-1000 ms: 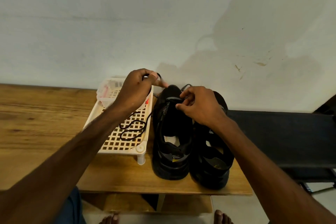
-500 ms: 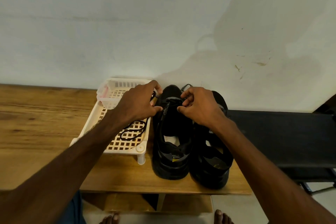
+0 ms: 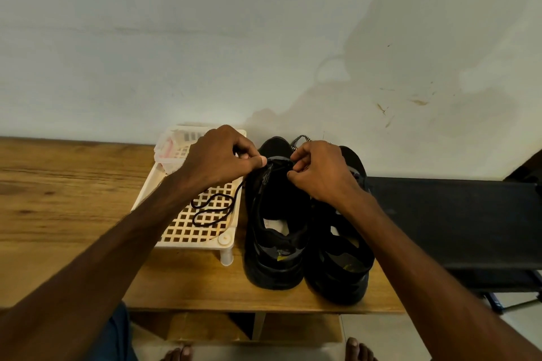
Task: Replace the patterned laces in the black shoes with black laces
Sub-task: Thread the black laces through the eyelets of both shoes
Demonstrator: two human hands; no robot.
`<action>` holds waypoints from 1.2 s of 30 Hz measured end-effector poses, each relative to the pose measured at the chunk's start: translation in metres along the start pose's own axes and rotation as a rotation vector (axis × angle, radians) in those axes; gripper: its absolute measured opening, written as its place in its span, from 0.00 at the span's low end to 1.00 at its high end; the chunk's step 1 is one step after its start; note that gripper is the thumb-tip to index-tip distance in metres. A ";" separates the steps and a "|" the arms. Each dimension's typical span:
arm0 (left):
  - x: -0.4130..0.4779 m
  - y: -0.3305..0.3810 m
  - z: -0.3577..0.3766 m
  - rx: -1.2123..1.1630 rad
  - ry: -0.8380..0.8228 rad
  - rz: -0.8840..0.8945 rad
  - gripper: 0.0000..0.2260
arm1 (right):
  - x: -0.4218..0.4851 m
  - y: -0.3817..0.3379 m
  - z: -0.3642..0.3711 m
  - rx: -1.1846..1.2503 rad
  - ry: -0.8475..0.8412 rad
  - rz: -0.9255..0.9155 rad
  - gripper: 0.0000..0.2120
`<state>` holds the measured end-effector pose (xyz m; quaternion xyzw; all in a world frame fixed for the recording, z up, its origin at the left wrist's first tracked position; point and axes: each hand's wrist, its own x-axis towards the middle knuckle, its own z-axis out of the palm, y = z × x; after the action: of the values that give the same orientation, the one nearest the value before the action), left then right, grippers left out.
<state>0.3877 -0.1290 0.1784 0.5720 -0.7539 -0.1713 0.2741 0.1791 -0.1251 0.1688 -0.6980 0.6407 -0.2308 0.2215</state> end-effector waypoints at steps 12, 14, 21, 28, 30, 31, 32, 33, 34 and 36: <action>0.003 -0.005 0.015 0.164 0.080 -0.057 0.18 | -0.002 -0.003 -0.001 -0.011 -0.001 -0.013 0.13; 0.005 -0.006 0.017 0.293 0.117 -0.069 0.14 | -0.002 -0.004 -0.001 -0.005 -0.002 -0.007 0.13; 0.003 0.004 0.014 0.482 0.021 -0.065 0.11 | -0.004 -0.005 -0.002 -0.011 -0.009 -0.006 0.13; 0.004 -0.002 0.022 0.481 -0.075 -0.018 0.10 | -0.004 -0.007 -0.002 -0.023 -0.004 -0.007 0.12; 0.006 -0.003 0.021 0.378 -0.051 -0.035 0.12 | -0.004 -0.006 -0.002 -0.021 -0.004 -0.011 0.12; 0.006 -0.002 0.019 0.284 -0.039 -0.044 0.14 | -0.004 -0.006 -0.002 -0.021 -0.009 -0.015 0.12; 0.007 0.000 0.016 0.152 -0.016 -0.051 0.15 | -0.004 -0.006 -0.002 -0.021 -0.014 -0.017 0.12; 0.006 0.003 0.012 -0.005 0.012 -0.057 0.16 | -0.005 -0.006 -0.003 -0.013 -0.017 -0.020 0.12; 0.005 0.007 0.008 -0.167 0.034 -0.060 0.15 | -0.005 -0.005 -0.003 0.003 -0.016 -0.023 0.11; 0.000 0.018 -0.002 -0.440 0.052 -0.044 0.13 | -0.008 -0.006 -0.006 0.065 0.016 -0.054 0.08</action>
<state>0.3752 -0.1242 0.1903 0.5188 -0.6784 -0.3230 0.4079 0.1800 -0.1169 0.1765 -0.7056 0.6156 -0.2631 0.2324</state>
